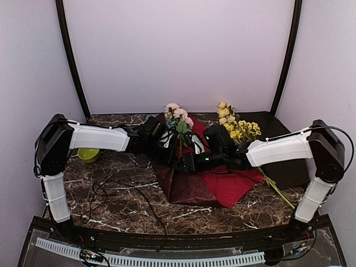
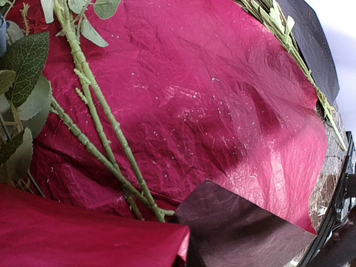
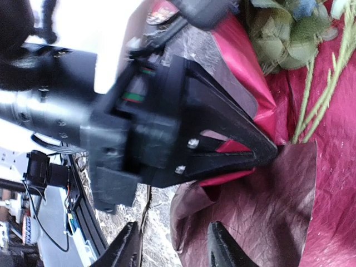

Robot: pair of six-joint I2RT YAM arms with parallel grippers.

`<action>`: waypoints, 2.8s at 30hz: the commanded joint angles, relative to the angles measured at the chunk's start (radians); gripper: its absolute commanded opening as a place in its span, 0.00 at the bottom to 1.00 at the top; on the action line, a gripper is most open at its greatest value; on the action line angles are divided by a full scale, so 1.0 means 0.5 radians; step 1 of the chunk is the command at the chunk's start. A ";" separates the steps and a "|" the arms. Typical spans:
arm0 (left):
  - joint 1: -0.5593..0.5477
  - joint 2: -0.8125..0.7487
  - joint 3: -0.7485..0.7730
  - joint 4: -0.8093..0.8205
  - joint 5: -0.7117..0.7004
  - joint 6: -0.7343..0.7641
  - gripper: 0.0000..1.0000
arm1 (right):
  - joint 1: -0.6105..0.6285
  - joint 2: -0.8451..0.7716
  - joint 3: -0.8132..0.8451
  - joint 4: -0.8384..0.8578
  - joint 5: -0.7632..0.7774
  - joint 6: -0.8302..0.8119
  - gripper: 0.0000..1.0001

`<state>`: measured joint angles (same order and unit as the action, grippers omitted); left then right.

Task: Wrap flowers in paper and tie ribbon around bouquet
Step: Fold the 1/4-folded wrapping paper at the center of the board.

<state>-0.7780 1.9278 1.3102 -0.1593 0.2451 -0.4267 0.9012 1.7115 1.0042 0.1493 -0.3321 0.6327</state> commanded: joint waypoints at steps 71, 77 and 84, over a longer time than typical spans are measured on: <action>-0.637 -0.207 -0.703 0.468 -0.304 1.409 0.47 | -0.077 0.030 -0.031 -0.218 0.092 0.178 0.00; -0.638 -0.162 -0.723 0.460 -0.275 1.382 0.45 | -0.078 -0.043 -0.103 -0.265 0.098 0.193 0.00; -0.638 -0.153 -0.732 0.457 -0.260 1.378 0.44 | -0.093 -0.045 -0.211 -0.280 0.123 0.206 0.00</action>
<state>-1.0973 1.8484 0.9619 0.0818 0.0971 0.2657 0.8658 1.7084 0.9356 0.0208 -0.2859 0.7208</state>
